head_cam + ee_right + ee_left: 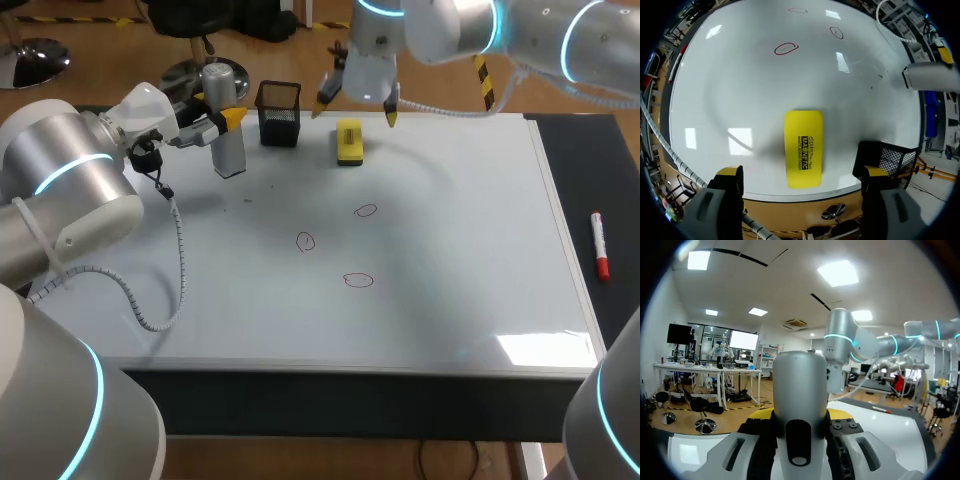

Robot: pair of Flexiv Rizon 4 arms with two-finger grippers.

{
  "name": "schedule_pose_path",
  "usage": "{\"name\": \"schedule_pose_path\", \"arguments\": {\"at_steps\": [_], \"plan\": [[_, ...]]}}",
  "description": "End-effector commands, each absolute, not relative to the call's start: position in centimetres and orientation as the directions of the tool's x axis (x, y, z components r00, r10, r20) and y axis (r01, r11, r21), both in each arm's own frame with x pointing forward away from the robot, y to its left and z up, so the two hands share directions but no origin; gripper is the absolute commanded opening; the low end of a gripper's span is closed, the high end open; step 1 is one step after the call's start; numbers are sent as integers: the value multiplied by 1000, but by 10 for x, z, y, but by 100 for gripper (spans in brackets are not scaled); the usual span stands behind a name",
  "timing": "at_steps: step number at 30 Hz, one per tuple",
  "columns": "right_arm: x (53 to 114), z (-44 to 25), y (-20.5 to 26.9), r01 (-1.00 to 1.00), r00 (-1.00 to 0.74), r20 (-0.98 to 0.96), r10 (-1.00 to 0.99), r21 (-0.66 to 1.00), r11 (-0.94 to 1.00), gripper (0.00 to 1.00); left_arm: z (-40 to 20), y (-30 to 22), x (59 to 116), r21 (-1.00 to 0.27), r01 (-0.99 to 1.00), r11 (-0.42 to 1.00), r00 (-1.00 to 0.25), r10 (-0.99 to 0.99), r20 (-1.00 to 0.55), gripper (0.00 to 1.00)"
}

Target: Pick up the inspection probe, press it on each red-marked spot on the whiteboard one by one, put down the probe, pick up the eraser, and wipe off all the red marks.

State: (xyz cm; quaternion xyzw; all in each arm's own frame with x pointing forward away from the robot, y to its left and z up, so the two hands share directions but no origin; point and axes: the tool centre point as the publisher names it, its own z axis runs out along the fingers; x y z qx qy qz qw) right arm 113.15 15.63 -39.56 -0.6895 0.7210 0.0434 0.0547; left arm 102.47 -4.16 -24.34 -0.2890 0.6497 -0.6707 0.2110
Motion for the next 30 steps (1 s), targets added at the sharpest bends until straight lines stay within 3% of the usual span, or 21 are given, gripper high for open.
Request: {"name": "schedule_pose_path", "arguments": {"at_steps": [1, 30], "plan": [[1132, -402, 158, -999, -40, -132, -990, -4, 41, 100, -242, -43, 1024, -994, -91, -67, -740, -664, 112, 0], [1123, -431, 157, -997, 29, -65, -997, 63, -33, 100, -242, -43, 1024, -994, -91, -67, -740, -664, 112, 0]]}}
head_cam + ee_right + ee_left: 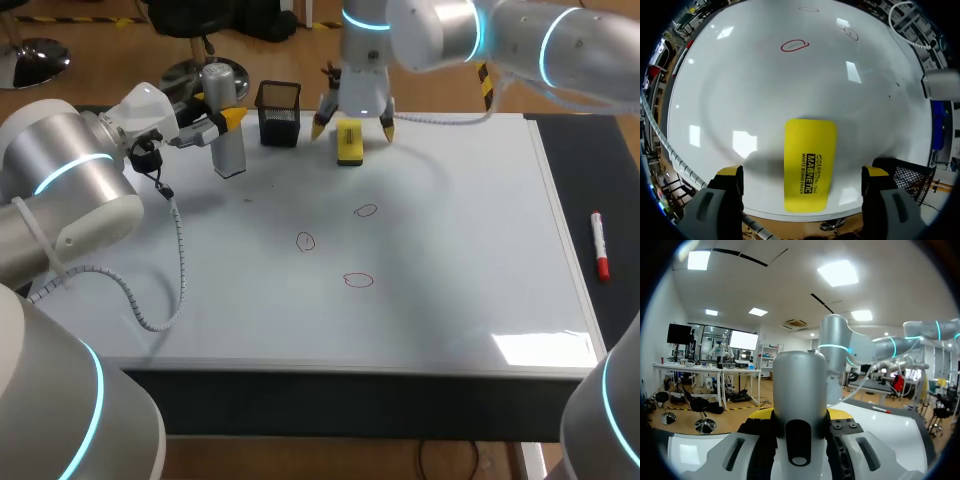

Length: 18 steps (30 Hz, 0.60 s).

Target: Pick up the inspection probe, press it on each red-marked spot on the whiteboard one by one, put down the probe, pick up the eraser, and wipe off all the red marks.

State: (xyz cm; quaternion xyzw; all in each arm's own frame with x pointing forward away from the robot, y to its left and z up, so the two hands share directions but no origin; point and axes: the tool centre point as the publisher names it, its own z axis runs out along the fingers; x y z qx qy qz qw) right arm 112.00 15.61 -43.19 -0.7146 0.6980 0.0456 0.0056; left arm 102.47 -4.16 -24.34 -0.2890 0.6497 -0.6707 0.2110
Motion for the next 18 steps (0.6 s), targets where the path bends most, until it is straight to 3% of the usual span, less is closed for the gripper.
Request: {"name": "schedule_pose_path", "arguments": {"at_steps": [1, 6, 8, 12, 13, 15, 17, 18], "plan": [[1123, -431, 157, -997, 31, -62, -998, 69, -35, 100, -242, -43, 1024, -994, -91, -67, -740, -664, 112, 0], [1119, -432, 155, -995, 54, -54, -997, 76, -58, 100, -242, -43, 1024, -994, -91, -67, -740, -664, 112, 0], [1117, -432, 154, -994, 63, -50, -997, 82, -67, 95, -242, -43, 1024, -994, -91, -67, -740, -664, 112, 0], [1114, -432, 152, -992, 77, -42, -996, 93, -80, 71, -242, -43, 1024, -994, -91, -67, -740, -664, 112, 0], [1114, -432, 152, -992, 79, -40, -996, 95, -83, 50, -242, -43, 1024, -994, -91, -67, -740, -664, 112, 0], [1113, -432, 151, -991, 86, -35, -996, 97, -89, 31, -242, -43, 1024, -994, -91, -67, -740, -664, 112, 0], [1112, -433, 149, -990, 91, -31, -995, 101, -93, 15, -242, -43, 1024, -994, -91, -67, -740, -664, 112, 0], [1112, -433, 148, -990, 89, -26, -996, 108, -91, 13, -242, -43, 1024, -994, -91, -67, -740, -664, 112, 0]]}}
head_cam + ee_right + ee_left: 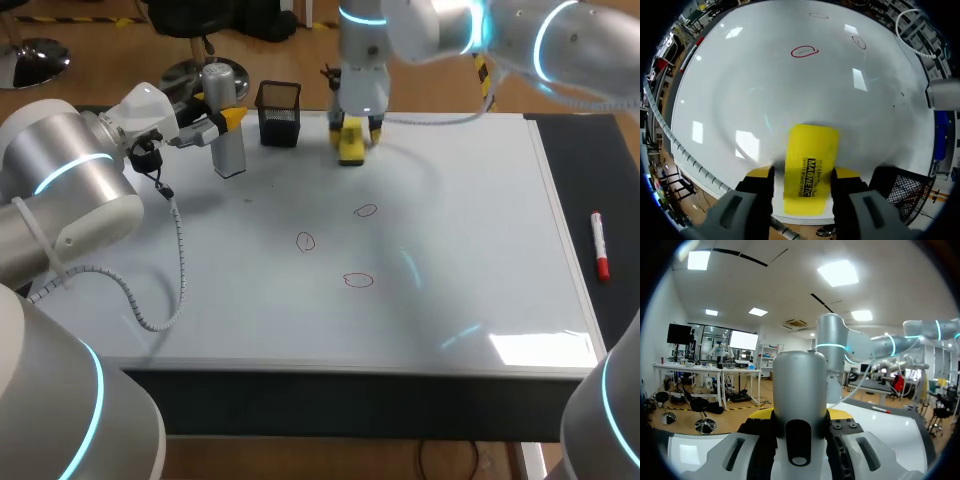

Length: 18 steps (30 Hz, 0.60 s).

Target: Pick up the inspection probe, press it on each red-marked spot on the whiteboard one by one, put down the probe, pick up the eraser, and wipe off all the red marks.

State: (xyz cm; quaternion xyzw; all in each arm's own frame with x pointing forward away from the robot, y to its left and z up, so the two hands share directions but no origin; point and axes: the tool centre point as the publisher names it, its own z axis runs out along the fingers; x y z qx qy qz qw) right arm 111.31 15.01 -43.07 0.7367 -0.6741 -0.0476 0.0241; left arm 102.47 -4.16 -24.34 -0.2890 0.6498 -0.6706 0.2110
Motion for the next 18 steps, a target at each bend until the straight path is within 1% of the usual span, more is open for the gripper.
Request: {"name": "schedule_pose_path", "arguments": {"at_steps": [1, 2, 3, 10, 18], "plan": [[1112, -433, 148, -990, 89, -25, -996, 109, -91, 12, -242, -43, 1024, -994, -91, -67, -740, -664, 112, 0], [1111, -434, 147, -989, 91, -23, -996, 113, -93, 2, -242, -43, 1024, -994, -91, -67, -740, -664, 112, 0], [1110, -435, 147, -989, 92, -22, -996, 116, -94, 0, -242, -43, 1024, -994, -91, -67, -740, -664, 112, 0], [1109, -434, 145, -988, 87, -17, -996, 127, -89, 0, -242, -43, 1024, -994, -91, -67, -740, -664, 112, 0], [1113, -423, 132, -991, -9, -15, -1000, 131, 7, 0, -242, -43, 1024, -994, -91, -67, -740, -664, 112, 0]]}}
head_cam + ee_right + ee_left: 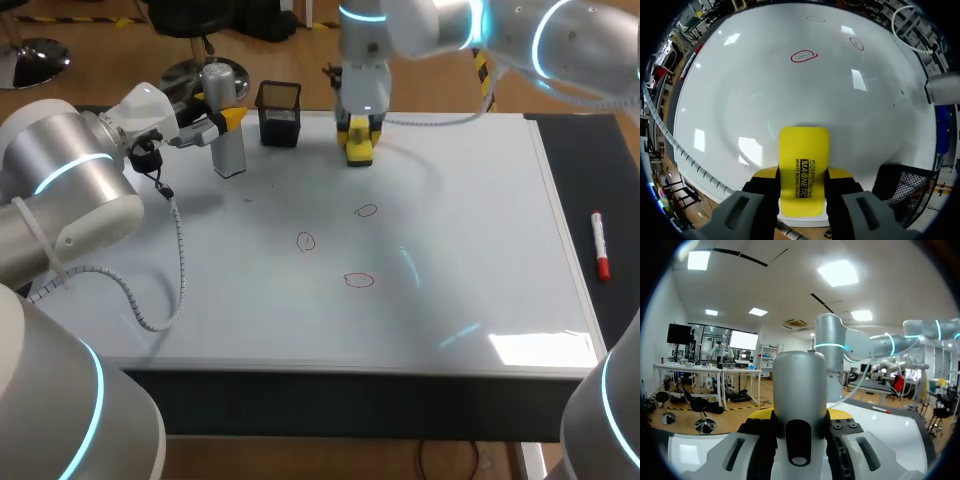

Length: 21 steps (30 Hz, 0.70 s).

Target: Pick up the inspection probe, press it on each red-marked spot on the whiteboard one by one, put down the probe, pick up the eraser, and wipe off all the red marks.

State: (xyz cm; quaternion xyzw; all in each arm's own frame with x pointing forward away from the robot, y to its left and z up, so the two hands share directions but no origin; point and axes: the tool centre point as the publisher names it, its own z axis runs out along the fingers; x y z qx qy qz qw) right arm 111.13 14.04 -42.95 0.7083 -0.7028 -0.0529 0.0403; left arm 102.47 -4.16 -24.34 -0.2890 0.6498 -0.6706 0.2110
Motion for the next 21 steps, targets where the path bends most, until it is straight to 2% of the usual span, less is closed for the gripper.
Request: {"name": "schedule_pose_path", "arguments": {"at_steps": [1, 21], "plan": [[1114, -421, 130, -992, -24, -16, -1000, 128, 22, 0, -242, -43, 1024, -994, -91, -67, -740, -664, 112, 0], [1111, -382, 71, -961, -267, -28, -963, 78, 265, 0, -242, -43, 1024, -994, -91, -67, -740, -664, 112, 0]]}}
